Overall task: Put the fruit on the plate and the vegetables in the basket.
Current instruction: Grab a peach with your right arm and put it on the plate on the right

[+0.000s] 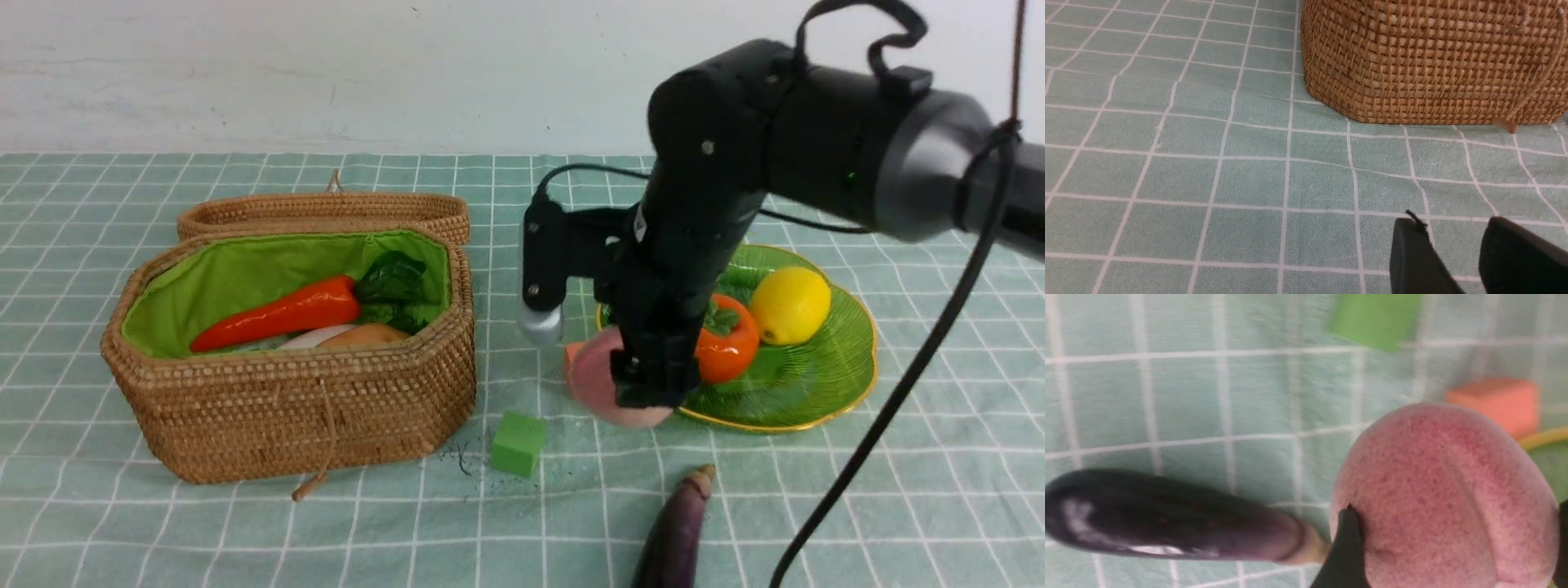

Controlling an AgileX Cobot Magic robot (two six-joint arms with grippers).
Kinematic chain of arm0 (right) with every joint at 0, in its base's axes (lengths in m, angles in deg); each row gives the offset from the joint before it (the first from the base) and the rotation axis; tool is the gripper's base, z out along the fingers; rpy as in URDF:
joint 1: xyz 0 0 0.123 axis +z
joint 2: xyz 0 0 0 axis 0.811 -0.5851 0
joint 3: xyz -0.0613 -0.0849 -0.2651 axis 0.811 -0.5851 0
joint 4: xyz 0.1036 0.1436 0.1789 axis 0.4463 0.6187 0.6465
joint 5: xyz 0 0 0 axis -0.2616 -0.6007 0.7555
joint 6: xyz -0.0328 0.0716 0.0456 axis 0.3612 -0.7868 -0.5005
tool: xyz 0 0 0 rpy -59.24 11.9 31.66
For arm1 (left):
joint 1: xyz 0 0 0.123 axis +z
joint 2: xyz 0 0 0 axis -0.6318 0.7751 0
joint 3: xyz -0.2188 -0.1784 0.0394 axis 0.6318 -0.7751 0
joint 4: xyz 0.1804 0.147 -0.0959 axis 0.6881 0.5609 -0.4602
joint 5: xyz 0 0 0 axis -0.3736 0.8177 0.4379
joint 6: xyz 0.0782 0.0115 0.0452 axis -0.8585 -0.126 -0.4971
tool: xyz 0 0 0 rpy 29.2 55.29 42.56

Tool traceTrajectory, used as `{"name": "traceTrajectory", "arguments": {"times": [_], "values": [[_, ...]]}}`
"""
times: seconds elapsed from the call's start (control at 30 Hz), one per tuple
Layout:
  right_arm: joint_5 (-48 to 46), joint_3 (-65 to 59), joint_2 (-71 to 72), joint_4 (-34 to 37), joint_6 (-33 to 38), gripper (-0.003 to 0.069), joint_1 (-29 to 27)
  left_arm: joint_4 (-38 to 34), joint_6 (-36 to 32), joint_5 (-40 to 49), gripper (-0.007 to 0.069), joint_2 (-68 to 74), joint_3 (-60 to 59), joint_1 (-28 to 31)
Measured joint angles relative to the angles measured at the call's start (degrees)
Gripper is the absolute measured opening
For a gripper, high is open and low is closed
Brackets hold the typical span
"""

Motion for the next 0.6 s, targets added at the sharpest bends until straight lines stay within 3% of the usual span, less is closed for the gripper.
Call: {"name": "traceTrajectory", "arguments": {"times": [0.2, 0.3, 0.43, 0.6], "values": [[5.3, 0.9, 0.2, 0.8, -10.1, 0.0583, -7.9, 0.0, 0.0, 0.0, 0.0239, 0.0, 0.0, 0.0], [14.0, 0.9, -0.6, 1.6, -20.5, 0.0583, -12.7, 0.0, 0.0, 0.0, 0.0239, 0.0, 0.0, 0.0], [23.0, 0.9, -3.3, 2.1, -29.8, 0.0583, -15.7, 0.0, 0.0, 0.0, 0.0239, 0.0, 0.0, 0.0], [31.3, 0.9, -8.3, 2.0, -36.1, 0.0583, -17.2, 0.0, 0.0, 0.0, 0.0239, 0.0, 0.0, 0.0]]}}
